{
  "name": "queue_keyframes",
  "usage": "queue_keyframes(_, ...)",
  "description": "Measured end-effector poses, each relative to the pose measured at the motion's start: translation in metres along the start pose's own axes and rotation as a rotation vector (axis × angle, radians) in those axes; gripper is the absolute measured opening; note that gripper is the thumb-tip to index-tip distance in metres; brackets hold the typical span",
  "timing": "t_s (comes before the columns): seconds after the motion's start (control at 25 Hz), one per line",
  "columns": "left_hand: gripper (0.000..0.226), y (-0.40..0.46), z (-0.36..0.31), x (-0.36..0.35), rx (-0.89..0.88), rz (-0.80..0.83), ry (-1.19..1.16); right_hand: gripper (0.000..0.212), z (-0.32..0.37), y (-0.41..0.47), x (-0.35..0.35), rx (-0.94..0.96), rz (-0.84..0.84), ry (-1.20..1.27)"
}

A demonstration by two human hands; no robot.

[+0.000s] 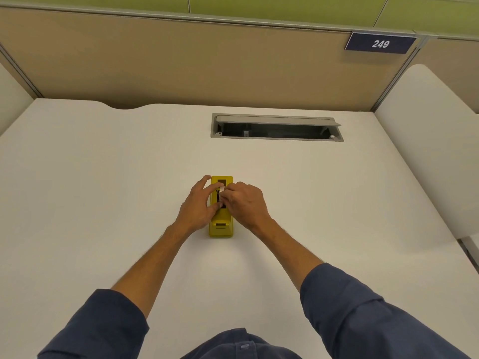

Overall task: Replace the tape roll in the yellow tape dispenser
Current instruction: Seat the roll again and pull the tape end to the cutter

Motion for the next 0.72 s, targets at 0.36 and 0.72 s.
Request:
queue_keyframes(0.36,0.06,-0.004,0.002,-0.004,-0.027,0.013,-0.09,0.012,-0.001,-0.008,-0.009,-0.105,0.043,0.119)
queue_keyframes(0.72,0.058,-0.006,0.012,-0.009,-0.015,0.064,-0.152,0.021,0.004,-0.02,-0.015,-0.16,0.066,0.197)
Point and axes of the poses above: each hand's wrist, its own y-axis towards the middle knuckle, its own x-axis out of the back of the hand, z = x × y, the point moved 1 cm from there along y, towards the middle knuckle, and after that the axes turned 13 degrees about y, right-handed, at the moved point
